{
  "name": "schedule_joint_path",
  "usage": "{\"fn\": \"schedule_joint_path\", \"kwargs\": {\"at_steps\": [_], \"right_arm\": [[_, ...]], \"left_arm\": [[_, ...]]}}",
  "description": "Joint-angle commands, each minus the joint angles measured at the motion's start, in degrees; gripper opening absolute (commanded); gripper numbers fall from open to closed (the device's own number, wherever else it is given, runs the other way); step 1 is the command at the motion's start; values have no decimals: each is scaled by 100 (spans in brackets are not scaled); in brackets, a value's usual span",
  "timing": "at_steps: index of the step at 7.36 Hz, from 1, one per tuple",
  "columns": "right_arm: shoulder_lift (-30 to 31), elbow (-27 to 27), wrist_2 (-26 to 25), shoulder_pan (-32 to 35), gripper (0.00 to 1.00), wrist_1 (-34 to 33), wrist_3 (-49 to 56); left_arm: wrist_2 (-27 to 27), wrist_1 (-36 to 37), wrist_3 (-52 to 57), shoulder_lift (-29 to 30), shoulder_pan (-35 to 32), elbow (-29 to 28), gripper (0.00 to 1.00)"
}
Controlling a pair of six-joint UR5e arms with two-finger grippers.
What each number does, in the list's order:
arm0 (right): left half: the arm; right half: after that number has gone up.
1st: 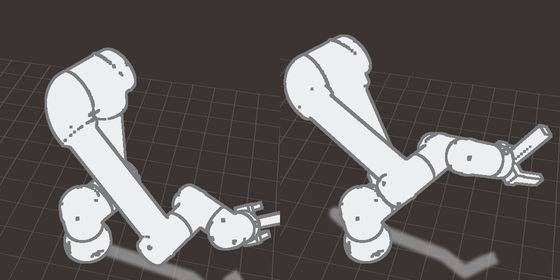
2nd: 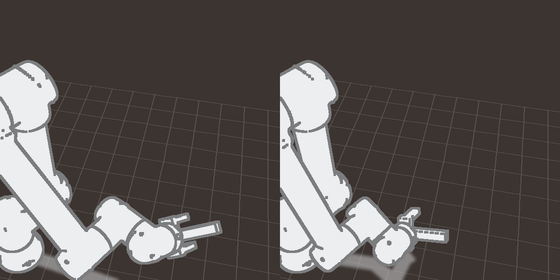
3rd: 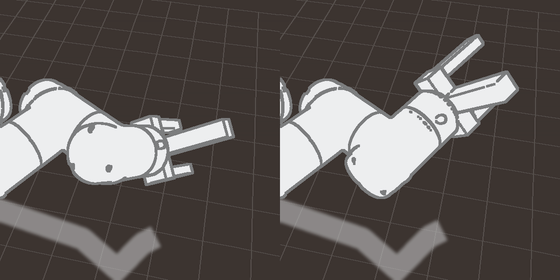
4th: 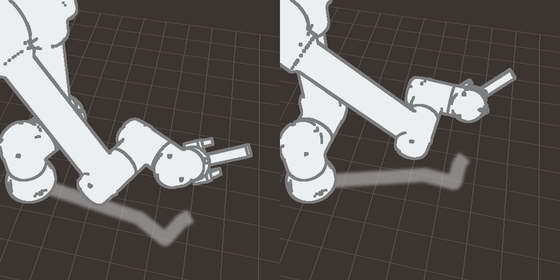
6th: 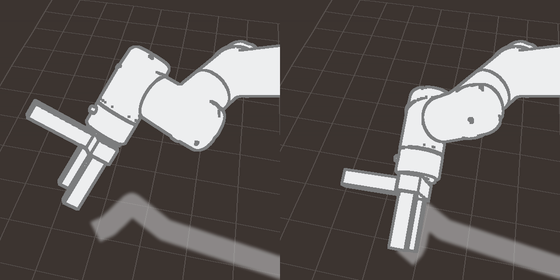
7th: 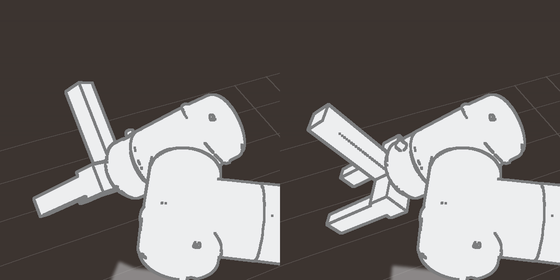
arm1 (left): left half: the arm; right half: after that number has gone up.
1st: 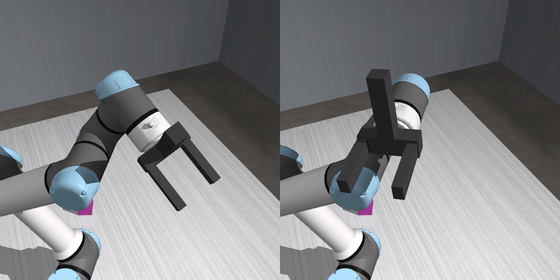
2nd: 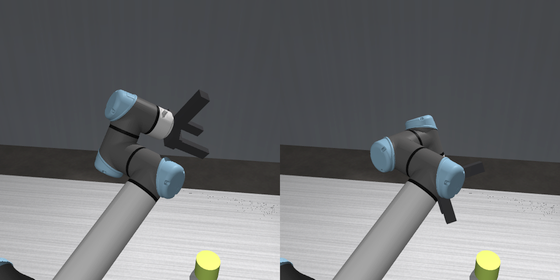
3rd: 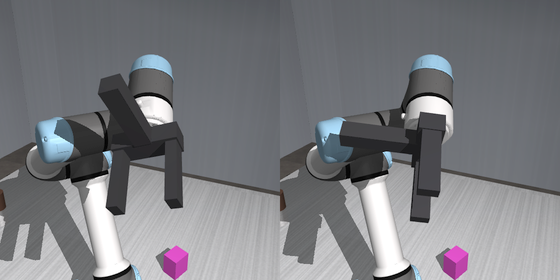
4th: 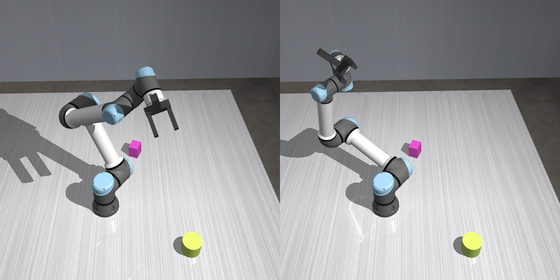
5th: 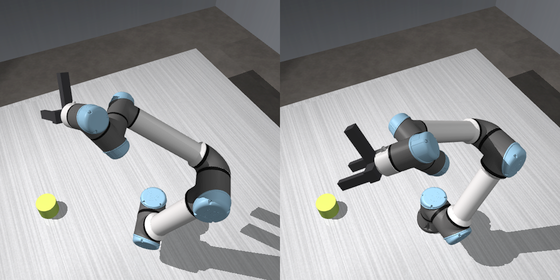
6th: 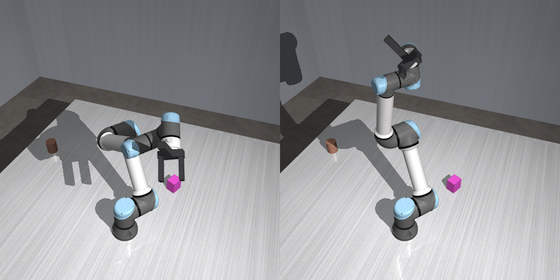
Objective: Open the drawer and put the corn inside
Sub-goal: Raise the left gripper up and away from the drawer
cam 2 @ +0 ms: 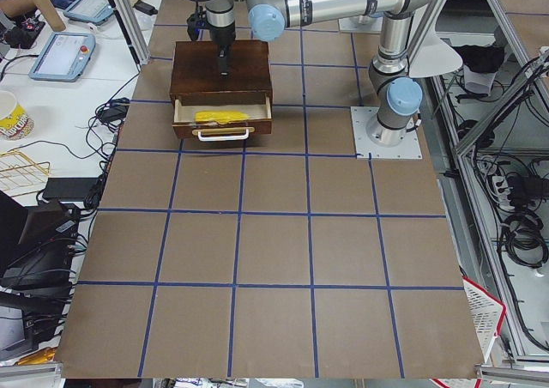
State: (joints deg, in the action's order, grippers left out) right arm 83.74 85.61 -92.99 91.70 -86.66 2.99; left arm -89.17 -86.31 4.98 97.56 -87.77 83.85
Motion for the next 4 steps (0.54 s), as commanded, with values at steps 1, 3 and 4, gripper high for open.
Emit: {"fn": "schedule_joint_path", "kwargs": {"at_steps": [1,3,4], "right_arm": [[-7,0,0,-3,100,0,0],[2,0,0,-3,100,0,0],[-7,0,0,-3,100,0,0]], "left_arm": [[-13,-315,-269,-280,-372,52,100],[13,-378,-174,-352,-225,-26,100],[5,-404,-182,-377,-119,-18,100]]}}
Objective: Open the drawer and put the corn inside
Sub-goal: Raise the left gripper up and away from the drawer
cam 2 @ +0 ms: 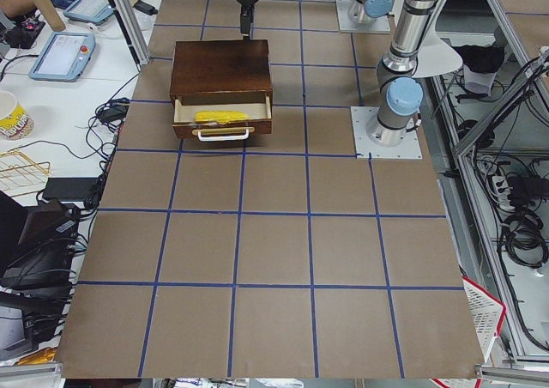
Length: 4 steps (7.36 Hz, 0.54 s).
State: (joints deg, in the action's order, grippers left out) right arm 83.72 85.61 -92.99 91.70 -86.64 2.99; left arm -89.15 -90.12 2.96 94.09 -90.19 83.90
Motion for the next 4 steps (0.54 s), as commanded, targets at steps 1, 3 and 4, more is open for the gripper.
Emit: {"fn": "schedule_joint_path", "kwargs": {"at_steps": [1,3,4], "right_arm": [[-5,0,0,-3,100,-2,0],[-5,0,0,-3,100,6,0],[3,0,0,-3,100,-2,0]], "left_arm": [[-6,-76,11,-48,159,-40,100],[-15,-173,11,-57,159,3,100],[-15,-199,11,-66,159,12,100]]}}
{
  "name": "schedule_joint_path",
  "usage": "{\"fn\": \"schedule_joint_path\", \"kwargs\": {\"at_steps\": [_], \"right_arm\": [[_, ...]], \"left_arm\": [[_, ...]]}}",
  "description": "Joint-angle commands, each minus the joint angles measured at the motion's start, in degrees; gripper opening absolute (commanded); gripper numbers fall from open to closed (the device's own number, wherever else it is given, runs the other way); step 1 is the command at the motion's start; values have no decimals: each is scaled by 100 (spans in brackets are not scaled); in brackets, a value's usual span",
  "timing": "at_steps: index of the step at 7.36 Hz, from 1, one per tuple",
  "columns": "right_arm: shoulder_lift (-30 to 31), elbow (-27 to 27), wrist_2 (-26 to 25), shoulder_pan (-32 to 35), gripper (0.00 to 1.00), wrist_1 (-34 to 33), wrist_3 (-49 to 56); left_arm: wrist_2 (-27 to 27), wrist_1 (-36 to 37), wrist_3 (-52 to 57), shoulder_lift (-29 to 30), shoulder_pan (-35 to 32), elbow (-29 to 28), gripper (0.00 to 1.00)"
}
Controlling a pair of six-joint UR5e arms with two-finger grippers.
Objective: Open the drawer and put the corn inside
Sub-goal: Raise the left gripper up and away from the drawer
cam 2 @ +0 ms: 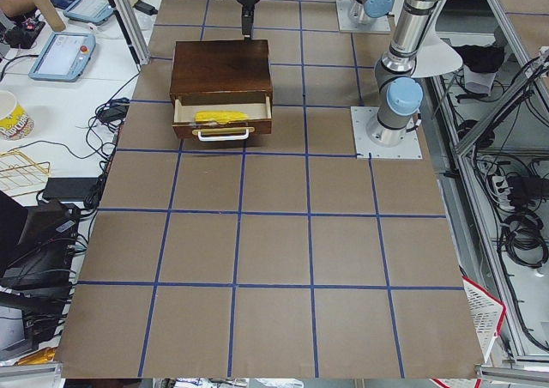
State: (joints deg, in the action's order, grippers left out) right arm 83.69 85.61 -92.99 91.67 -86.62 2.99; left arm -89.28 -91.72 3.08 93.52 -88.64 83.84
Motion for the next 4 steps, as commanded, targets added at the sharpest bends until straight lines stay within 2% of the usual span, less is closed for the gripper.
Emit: {"fn": "schedule_joint_path", "kwargs": {"at_steps": [1,4], "right_arm": [[-2,0,0,0,100,5,0],[-2,0,0,0,100,-4,0]], "left_arm": [[-1,-39,0,-9,4,9,100],[-98,-39,0,-18,22,44,100]]}}
